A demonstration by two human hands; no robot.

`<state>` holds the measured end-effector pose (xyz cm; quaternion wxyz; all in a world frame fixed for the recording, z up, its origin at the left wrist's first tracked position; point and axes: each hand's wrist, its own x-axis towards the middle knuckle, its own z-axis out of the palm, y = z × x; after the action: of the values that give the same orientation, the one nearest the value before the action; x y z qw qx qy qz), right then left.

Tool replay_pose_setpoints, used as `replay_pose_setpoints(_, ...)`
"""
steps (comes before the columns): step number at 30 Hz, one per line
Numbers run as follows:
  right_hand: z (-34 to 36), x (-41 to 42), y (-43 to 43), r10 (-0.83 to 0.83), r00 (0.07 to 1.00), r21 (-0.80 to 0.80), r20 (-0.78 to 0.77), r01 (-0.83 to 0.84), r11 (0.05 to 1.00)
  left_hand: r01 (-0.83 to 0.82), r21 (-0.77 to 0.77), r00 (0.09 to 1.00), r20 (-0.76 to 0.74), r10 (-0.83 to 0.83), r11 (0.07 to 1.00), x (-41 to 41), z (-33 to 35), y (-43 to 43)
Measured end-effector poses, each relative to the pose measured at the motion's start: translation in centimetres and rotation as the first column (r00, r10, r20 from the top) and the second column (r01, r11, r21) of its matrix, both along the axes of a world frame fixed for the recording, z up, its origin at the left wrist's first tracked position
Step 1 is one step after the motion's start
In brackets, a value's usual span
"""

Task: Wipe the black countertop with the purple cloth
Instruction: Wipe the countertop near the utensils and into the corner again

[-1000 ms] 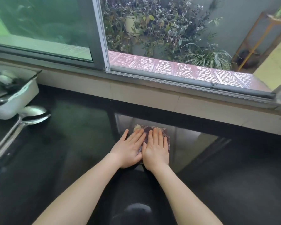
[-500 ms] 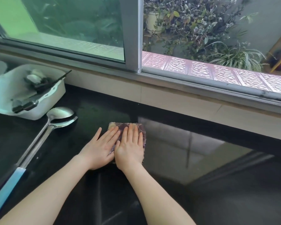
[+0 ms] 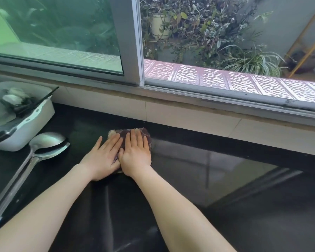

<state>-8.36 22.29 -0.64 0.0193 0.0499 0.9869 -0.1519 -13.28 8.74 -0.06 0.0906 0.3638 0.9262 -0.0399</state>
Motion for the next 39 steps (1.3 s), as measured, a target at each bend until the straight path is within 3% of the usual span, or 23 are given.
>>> replay_pose_setpoints(10, 0.0, -0.2, 3.2, 0.031, 0.999, -0.004, 0.019, -0.031, 1.0, 0.024, -0.051, 1.0, -0.001, -0.024, 0.998, -0.1, 0.5, 3.5)
replay_pose_setpoints(17, 0.0, 3.8, 12.0, -0.079, 0.996, 0.012, 0.043, 0.079, 0.997, 0.075, 0.024, 0.996, 0.053, -0.076, 0.997, 3.4, 0.8, 13.2)
replay_pose_setpoints(30, 0.2, 21.6, 33.0, -0.371, 0.928, 0.116, 0.041, 0.365, 0.924, 0.311, 0.144, 0.932, 0.145, -0.331, 0.939, 18.3, 0.7, 36.2)
replay_pose_setpoints(39, -0.2, 33.7, 45.9, -0.482, 0.874, 0.135, 0.055, 0.472, 0.871, 0.451, 0.192, 0.844, 0.226, -0.487, 0.872, 28.9, 1.6, 49.0)
